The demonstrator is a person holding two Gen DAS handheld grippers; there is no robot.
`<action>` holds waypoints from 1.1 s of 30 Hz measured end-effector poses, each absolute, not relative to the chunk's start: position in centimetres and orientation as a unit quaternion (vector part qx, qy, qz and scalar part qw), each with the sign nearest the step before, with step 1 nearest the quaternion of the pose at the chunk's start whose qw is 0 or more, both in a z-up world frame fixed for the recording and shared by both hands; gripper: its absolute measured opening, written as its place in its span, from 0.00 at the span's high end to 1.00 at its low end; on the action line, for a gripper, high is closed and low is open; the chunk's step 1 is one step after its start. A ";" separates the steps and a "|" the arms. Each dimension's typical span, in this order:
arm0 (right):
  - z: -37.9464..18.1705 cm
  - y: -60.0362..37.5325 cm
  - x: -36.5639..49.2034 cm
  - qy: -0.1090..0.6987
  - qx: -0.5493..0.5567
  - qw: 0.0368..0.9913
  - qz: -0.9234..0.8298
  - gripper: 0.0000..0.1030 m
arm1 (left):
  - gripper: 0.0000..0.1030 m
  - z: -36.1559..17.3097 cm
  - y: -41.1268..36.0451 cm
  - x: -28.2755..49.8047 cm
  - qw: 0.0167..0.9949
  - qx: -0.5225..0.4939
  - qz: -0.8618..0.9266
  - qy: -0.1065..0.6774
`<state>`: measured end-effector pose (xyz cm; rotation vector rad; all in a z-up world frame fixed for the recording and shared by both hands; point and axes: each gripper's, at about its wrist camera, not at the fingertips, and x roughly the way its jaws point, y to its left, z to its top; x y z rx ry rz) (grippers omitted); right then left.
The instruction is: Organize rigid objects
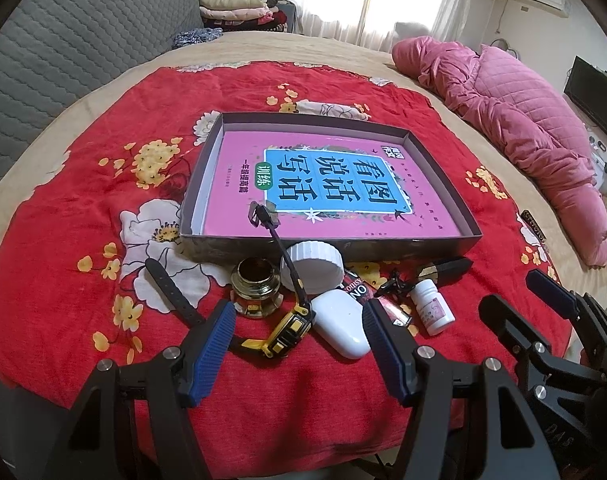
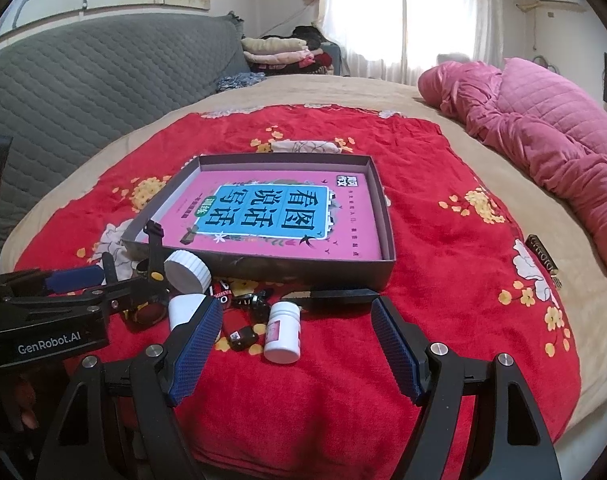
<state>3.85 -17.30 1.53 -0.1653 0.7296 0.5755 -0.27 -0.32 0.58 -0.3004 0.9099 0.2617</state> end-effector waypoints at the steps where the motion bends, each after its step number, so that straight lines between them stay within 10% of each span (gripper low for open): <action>1: 1.5 -17.3 3.9 0.352 -0.079 0.891 0.277 0.24 | 0.37 0.5 -0.3 -0.3 0.879 -0.145 0.126 0.437; 33: -0.1 -18.4 5.5 0.390 -0.069 0.883 0.253 0.24 | 0.37 -2.3 1.4 -0.5 0.853 -0.141 0.093 0.494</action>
